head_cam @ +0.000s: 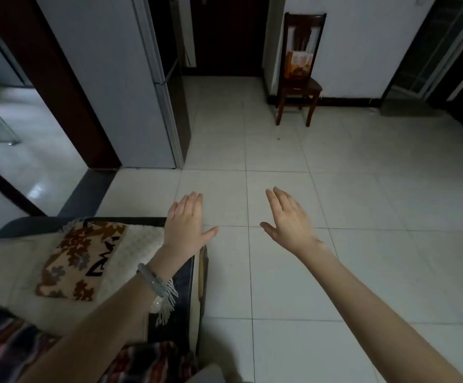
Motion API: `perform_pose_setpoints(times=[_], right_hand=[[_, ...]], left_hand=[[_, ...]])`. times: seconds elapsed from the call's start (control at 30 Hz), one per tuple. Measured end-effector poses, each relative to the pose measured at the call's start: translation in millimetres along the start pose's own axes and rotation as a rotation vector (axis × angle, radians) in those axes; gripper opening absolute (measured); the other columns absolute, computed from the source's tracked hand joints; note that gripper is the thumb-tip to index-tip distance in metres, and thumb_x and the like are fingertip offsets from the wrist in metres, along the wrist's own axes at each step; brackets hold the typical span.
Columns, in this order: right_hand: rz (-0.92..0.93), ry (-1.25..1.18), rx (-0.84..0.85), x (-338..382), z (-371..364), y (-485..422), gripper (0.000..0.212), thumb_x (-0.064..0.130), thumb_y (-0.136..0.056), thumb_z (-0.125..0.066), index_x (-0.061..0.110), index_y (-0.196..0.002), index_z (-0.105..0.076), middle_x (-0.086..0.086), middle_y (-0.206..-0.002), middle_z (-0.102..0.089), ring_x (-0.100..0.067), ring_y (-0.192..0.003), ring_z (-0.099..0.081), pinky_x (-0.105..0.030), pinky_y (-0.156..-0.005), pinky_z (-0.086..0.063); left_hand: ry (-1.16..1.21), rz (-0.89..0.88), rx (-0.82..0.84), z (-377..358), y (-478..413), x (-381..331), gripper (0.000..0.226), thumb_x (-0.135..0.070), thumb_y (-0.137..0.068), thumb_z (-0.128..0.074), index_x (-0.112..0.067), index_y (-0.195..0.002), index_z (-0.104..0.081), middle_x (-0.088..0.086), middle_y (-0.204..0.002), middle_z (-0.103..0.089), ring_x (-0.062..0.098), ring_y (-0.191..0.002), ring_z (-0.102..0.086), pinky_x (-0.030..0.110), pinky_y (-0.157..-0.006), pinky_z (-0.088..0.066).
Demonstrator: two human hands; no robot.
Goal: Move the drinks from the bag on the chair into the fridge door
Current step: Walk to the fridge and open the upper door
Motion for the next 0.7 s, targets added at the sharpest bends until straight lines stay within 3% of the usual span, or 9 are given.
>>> perform_pose_setpoints(times=[0.37,0.7], right_hand=[[0.024,0.017,-0.054,-29,-15,-29,0.080,0.024,-0.064,-0.084,-0.007,-0.127,-0.046,-0.029,-0.124,-0.055,-0.043,-0.111,-0.056,-0.049,-0.090,-0.047],[0.020,0.032,-0.079,-84,-43,-167,0.078,0.024,-0.067,-0.082,-0.007,-0.128,-0.045,-0.030,-0.125,-0.054,-0.043,-0.112,-0.054,-0.049,-0.091,-0.047]], left_hand=[[-0.045,0.022,0.041,-14,-37,1,0.087,-0.060,-0.081,-0.052,-0.006,-0.143,-0.024,0.014,-0.149,-0.030,0.029,-0.137,-0.027,0.044,-0.113,-0.021],[0.011,0.003,0.033,-48,-196,19,0.087,-0.056,-0.083,-0.052,-0.007,-0.145,-0.018,0.014,-0.153,-0.022,0.028,-0.140,-0.019,0.040,-0.114,-0.012]])
Point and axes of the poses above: each hand's wrist, its own y-axis away from the middle knuckle, its own z-axis out of the back of the hand, x = y × z, the point moved 3 cm from there along -y, towards the middle knuckle
